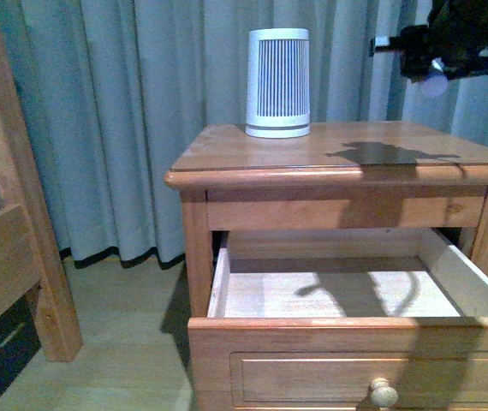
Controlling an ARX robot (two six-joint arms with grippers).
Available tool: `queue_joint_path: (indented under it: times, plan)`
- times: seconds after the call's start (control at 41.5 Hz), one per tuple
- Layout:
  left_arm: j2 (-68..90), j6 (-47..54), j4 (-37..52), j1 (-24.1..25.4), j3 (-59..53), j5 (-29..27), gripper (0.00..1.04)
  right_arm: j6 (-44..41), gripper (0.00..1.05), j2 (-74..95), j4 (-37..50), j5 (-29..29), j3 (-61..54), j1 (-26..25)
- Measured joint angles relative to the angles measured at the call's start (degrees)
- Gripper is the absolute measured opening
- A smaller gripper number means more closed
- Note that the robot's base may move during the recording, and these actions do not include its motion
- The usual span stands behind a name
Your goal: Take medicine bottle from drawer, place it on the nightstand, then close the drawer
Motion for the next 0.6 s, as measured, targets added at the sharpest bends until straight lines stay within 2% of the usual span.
queue_joint_path:
  times: [0.096, 0.193, 0.386, 0.434, 0.603]
  plan:
    - [0.0, 0.0, 0.0, 0.0, 0.0, 0.0, 0.98, -0.3, 0.3, 9.4, -6.1, 0.8, 12.1, -0.1]
    - [0.0, 0.0, 0.0, 0.0, 0.0, 0.0, 0.98, -0.3, 0.3, 15.6, -9.7, 2.1, 19.5, -0.1]
    - [0.0, 0.0, 0.0, 0.0, 0.0, 0.0, 0.98, -0.3, 0.3, 19.4, -10.4, 3.2, 22.1, 0.1]
    - [0.0, 0.0, 0.0, 0.0, 0.0, 0.0, 0.98, -0.5, 0.35, 19.5, -10.4, 3.1, 22.1, 0.1]
    - [0.0, 0.0, 0.0, 0.0, 0.0, 0.0, 0.98, -1.1, 0.68, 19.3, -8.4, 3.6, 20.0, 0.5]
